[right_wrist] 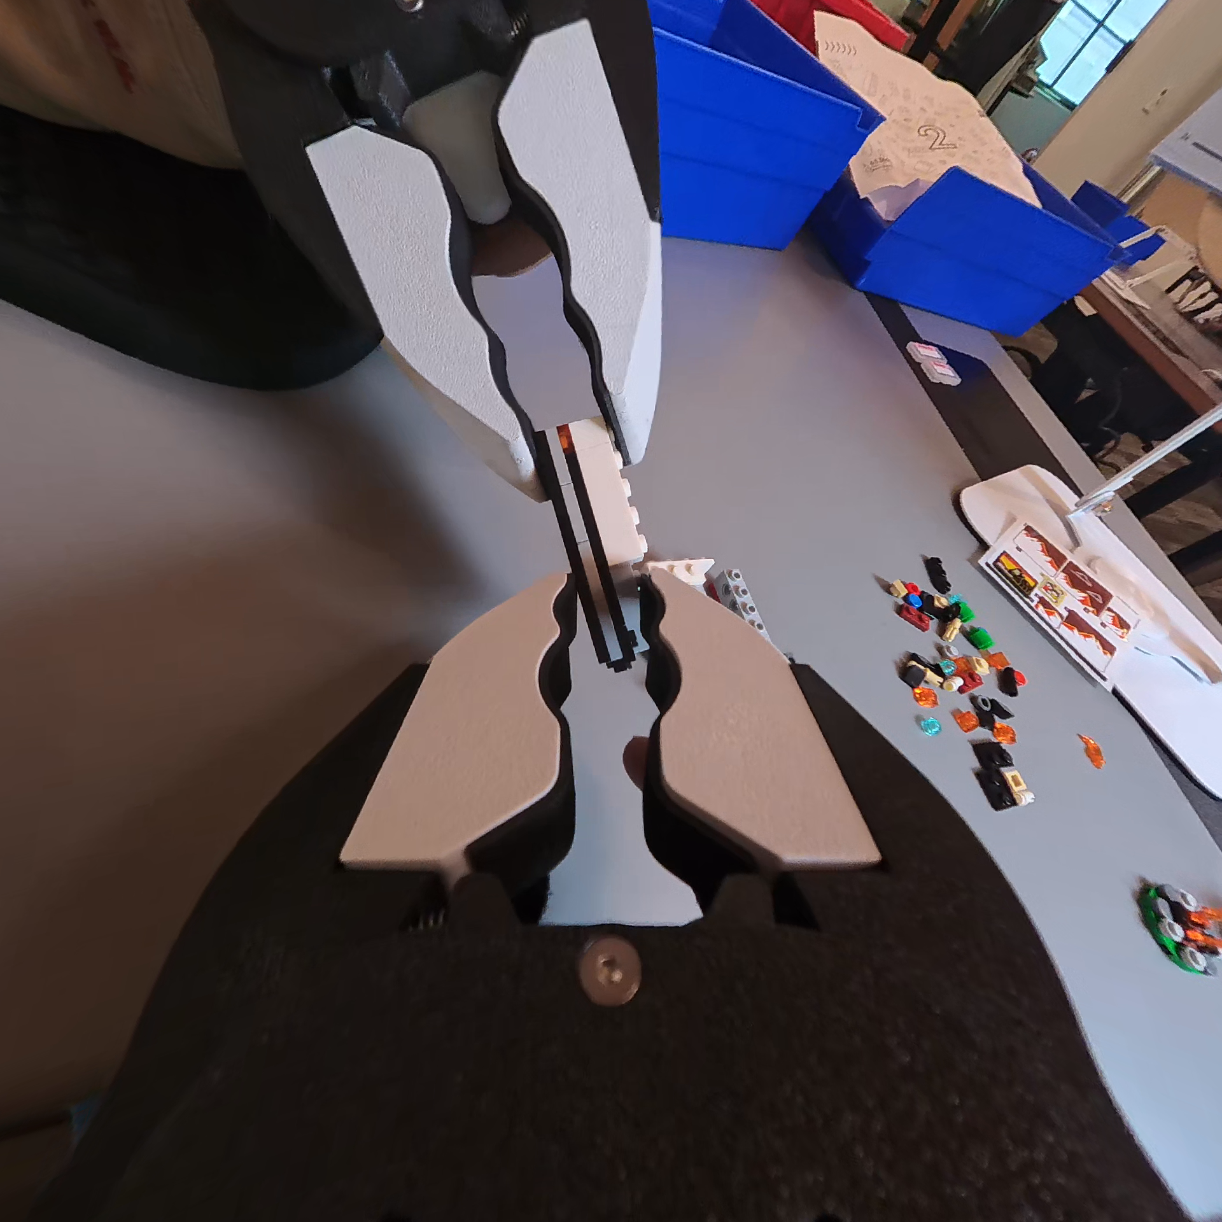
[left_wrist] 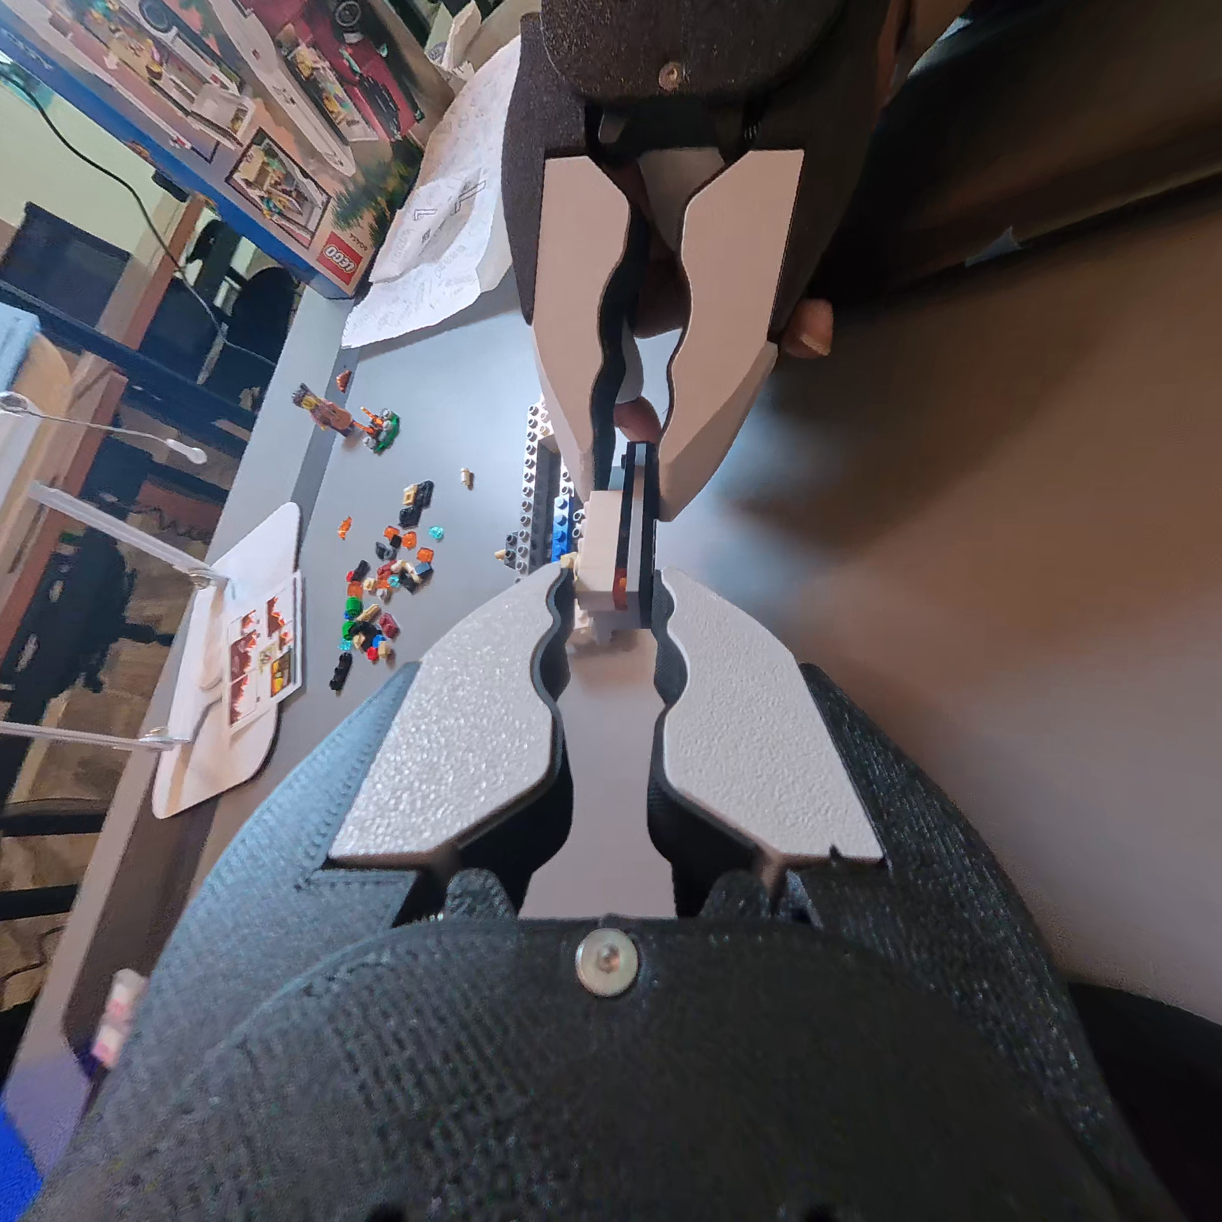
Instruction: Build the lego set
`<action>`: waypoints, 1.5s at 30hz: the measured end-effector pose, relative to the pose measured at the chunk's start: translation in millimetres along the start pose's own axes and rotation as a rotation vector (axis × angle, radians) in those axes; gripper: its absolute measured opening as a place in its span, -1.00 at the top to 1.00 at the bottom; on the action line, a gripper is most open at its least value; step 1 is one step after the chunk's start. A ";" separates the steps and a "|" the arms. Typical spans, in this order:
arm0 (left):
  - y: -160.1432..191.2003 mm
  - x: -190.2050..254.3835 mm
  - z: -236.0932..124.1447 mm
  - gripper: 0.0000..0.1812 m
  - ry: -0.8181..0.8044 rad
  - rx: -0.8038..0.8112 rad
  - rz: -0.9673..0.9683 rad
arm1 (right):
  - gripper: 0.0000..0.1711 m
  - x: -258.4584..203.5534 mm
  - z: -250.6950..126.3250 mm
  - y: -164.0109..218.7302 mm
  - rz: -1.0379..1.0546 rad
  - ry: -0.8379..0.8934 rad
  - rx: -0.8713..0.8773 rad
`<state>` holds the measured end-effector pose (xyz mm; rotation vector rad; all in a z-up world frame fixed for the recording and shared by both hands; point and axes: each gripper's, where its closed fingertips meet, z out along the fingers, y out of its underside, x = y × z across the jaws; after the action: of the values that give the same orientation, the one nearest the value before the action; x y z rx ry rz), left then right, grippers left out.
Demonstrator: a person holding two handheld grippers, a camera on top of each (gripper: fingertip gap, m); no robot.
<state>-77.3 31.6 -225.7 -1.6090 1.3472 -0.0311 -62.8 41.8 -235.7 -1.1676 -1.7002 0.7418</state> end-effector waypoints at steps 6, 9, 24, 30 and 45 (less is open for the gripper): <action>-2.7 -16.5 -2.8 0.56 0.000 0.155 -0.172 | 0.80 13.6 -1.8 -1.8 -0.032 0.083 -0.007; -3.7 -15.6 -3.7 0.55 -0.004 0.168 -0.150 | 0.80 10.3 -0.6 -0.6 -0.057 0.082 -0.020; -1.7 12.2 8.4 0.74 0.049 0.050 0.009 | 0.79 -12.3 5.6 -3.2 -0.024 -0.031 -0.011; 3.7 21.8 11.9 0.74 0.094 0.007 0.024 | 0.79 -20.0 8.4 5.4 -0.067 -0.056 -0.057; 7.7 10.2 14.9 0.51 0.130 0.078 -0.253 | 0.80 4.2 4.6 11.5 -0.225 0.118 -0.152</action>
<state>-70.5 34.5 -243.8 -1.7255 1.2161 -0.3422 -63.3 50.1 -245.9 -1.0773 -1.7757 0.4036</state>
